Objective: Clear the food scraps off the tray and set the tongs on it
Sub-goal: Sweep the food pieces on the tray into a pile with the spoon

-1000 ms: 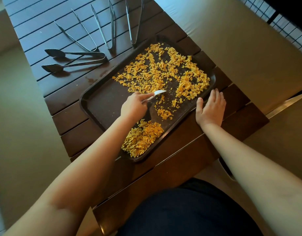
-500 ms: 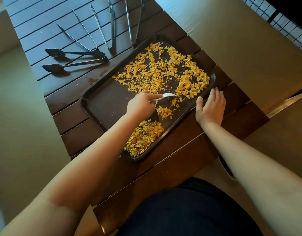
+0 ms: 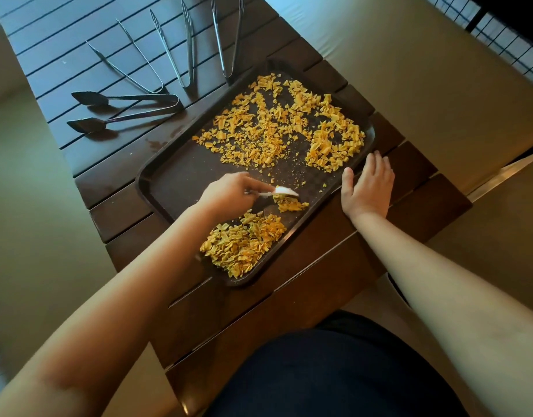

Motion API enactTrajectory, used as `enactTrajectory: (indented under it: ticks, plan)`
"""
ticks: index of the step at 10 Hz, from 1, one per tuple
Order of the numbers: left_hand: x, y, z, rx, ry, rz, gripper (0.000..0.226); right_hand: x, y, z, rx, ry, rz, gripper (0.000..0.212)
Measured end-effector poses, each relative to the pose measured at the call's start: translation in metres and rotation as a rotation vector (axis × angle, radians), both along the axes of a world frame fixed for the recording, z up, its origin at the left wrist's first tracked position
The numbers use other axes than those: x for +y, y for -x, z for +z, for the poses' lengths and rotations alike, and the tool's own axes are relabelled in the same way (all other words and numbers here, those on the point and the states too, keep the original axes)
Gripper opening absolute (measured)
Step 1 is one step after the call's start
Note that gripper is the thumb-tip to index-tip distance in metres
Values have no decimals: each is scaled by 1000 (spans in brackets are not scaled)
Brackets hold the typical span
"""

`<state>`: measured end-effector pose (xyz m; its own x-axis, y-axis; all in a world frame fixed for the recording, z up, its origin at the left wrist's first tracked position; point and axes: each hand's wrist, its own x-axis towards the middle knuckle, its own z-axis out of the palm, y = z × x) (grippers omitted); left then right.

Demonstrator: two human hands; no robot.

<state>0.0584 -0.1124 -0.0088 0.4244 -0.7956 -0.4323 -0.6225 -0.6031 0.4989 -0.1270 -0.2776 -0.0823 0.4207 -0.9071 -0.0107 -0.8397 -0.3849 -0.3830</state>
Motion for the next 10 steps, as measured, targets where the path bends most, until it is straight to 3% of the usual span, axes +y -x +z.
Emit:
enactTrajectory:
  ticks: [1,2,5,6,7,8,10]
  plan:
    - [-2,0,-6,-48,90,149,36,1,0,0,6,-4,-3,73]
    - [-12,10,-9,-92,85,155,35,0,1,0,18,-4,-1,73]
    - [6,6,-1,-90,-12,-74,37,0,0,-1,18,0,-5,73]
    - [22,-2,-3,-7,66,43,34,0,0,-1,16,4,-6,73]
    - [25,-5,-9,-58,203,274,32,0,0,-1,7,3,-7,72]
    - [20,-5,-16,-130,167,332,32,0,0,-1,10,9,-4,73]
    - [22,4,-14,1,96,107,33,0,1,-2,-1,13,-3,72]
